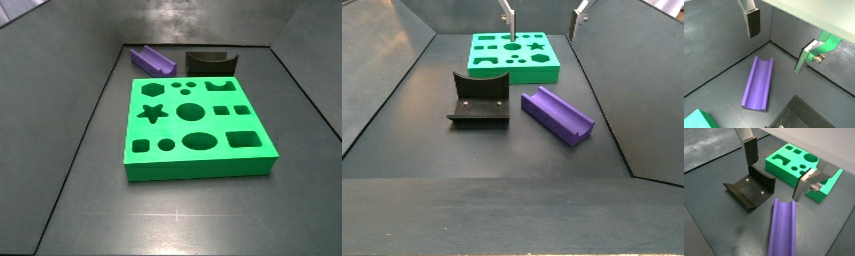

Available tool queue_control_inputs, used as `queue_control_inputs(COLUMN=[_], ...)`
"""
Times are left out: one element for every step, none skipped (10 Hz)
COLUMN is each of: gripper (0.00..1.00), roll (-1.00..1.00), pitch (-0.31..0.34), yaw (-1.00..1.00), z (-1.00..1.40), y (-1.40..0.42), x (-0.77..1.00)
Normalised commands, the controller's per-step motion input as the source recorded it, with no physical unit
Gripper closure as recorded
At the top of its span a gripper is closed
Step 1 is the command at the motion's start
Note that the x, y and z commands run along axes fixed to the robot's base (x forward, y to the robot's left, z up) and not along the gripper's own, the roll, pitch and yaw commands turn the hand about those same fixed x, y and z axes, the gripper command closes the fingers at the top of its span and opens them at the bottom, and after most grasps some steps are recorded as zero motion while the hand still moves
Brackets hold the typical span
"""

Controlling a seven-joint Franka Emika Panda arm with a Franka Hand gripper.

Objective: Pick up the arch object. Move up. Place the arch object on the fixture. Regrasp the arch object. Move to above the board. Insert the arch object.
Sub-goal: Pick up the arch object.

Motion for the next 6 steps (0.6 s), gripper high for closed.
queue_control_inputs(gripper=[0.00,0.00,0.00,0.00,0.00,0.00], roll=[0.21,0.00,0.17,0.07,0.00,0.00], pitch=[0.191,-0.043,0.000,-0.034,-0.031,-0.107], yaw=[0.03,0.02,0.62,1.00,1.00,1.00], z=[-0.29,-0.06,-0.66,-0.66,-0.67,-0.77], y=[-0.15,-0.13,-0.42,-0.02,0.00,0.03], x=[0.09,0.00,-0.22,-0.09,-0.05,-0.13])
